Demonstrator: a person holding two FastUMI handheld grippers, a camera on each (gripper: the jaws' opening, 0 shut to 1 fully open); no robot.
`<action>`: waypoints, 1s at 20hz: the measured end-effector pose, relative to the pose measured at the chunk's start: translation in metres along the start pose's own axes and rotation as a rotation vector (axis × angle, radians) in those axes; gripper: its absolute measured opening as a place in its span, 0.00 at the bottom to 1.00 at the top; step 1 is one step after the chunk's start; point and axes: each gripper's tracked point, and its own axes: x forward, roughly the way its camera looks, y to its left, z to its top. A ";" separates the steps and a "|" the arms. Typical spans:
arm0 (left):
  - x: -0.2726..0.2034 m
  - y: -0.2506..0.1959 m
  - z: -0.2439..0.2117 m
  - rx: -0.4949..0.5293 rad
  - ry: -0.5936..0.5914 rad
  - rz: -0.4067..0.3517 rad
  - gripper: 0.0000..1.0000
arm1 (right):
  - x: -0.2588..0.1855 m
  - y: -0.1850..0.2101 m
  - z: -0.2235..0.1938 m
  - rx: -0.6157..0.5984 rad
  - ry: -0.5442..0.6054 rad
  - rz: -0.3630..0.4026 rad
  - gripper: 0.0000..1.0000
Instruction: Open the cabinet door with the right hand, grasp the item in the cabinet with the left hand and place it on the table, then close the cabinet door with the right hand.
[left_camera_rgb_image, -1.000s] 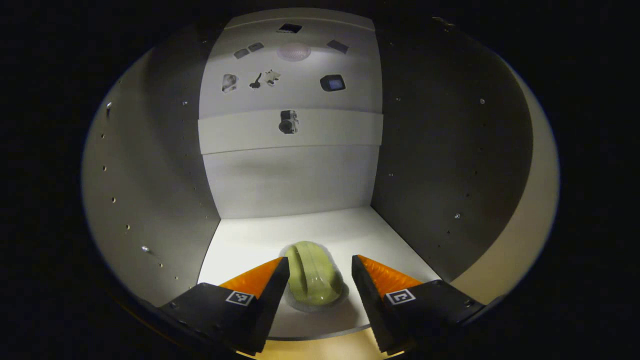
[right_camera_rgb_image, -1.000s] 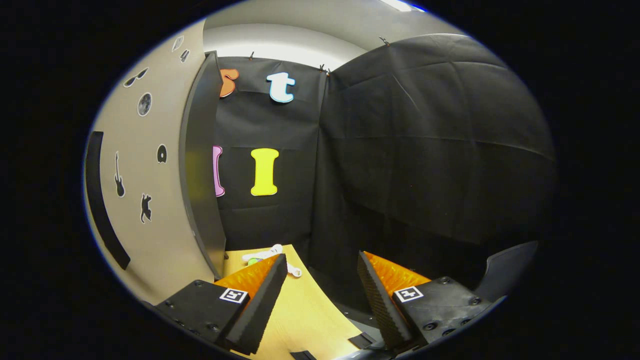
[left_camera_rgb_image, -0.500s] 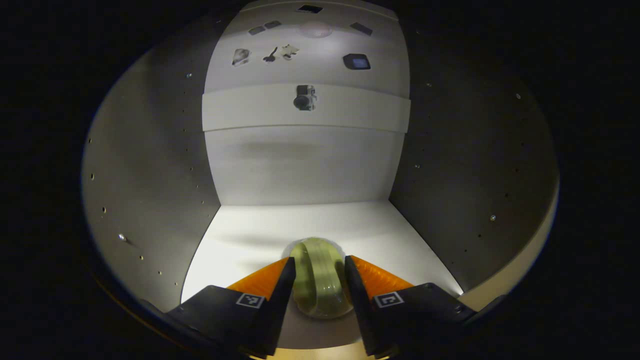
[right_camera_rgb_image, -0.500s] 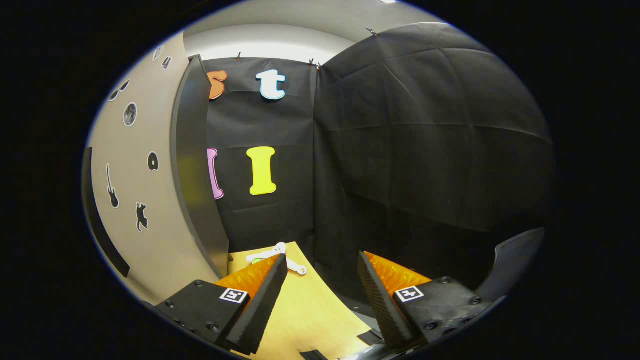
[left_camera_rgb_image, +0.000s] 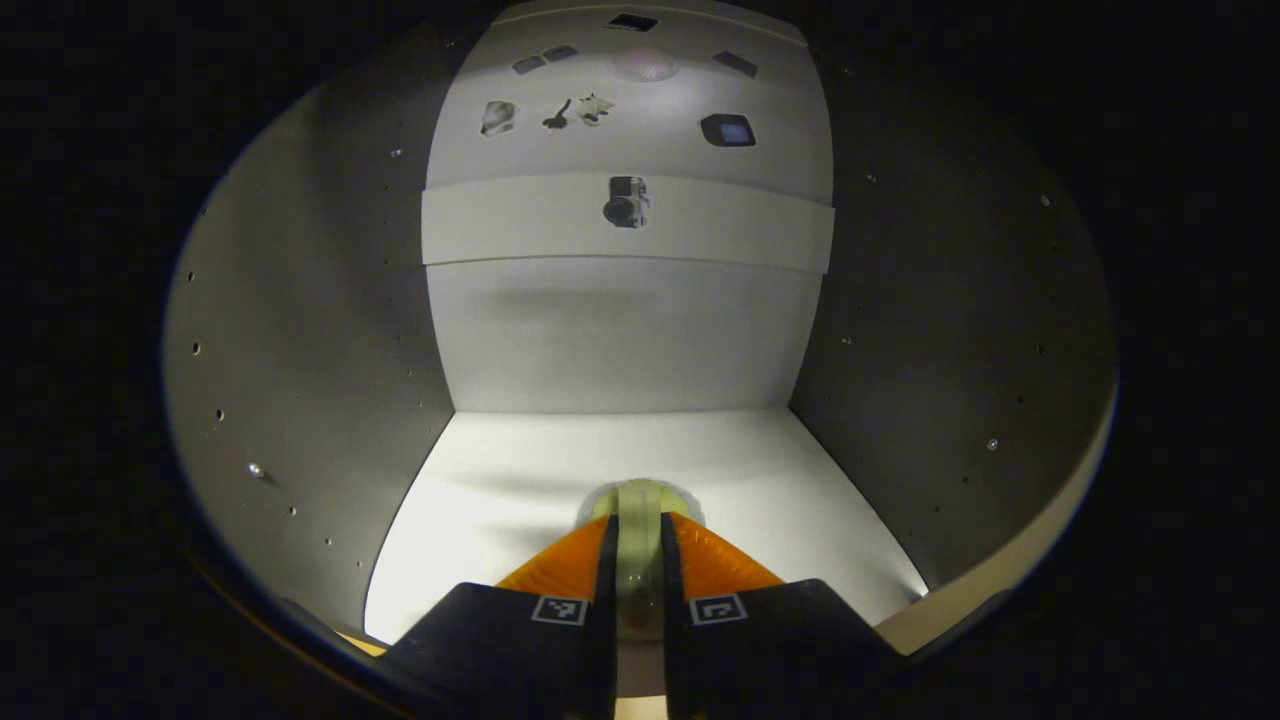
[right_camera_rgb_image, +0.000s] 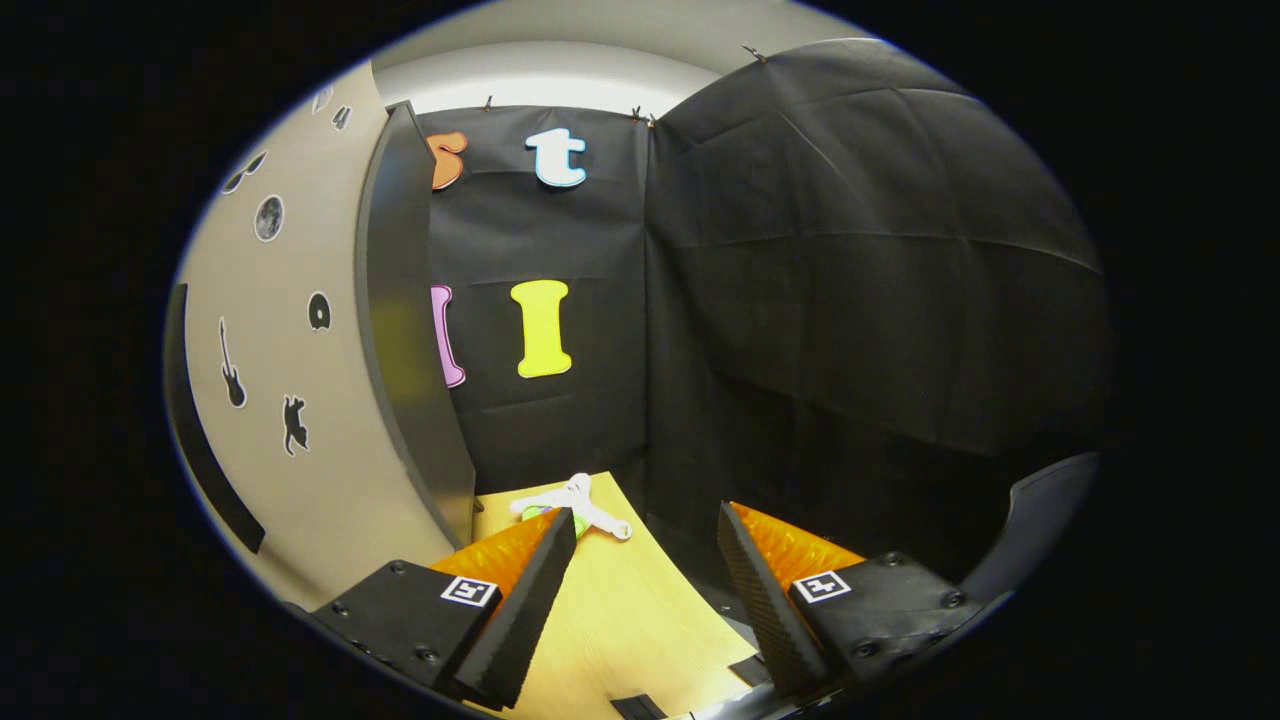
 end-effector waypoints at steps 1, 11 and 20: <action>-0.004 0.000 0.000 -0.014 0.000 0.006 0.21 | -0.001 0.003 -0.001 0.011 0.002 0.011 0.92; -0.090 0.005 -0.002 -0.065 -0.046 0.019 0.22 | 0.001 0.027 0.006 0.086 -0.005 0.126 0.88; -0.212 0.015 -0.041 -0.057 -0.094 -0.006 0.22 | -0.046 0.043 0.004 -0.017 -0.050 0.162 0.93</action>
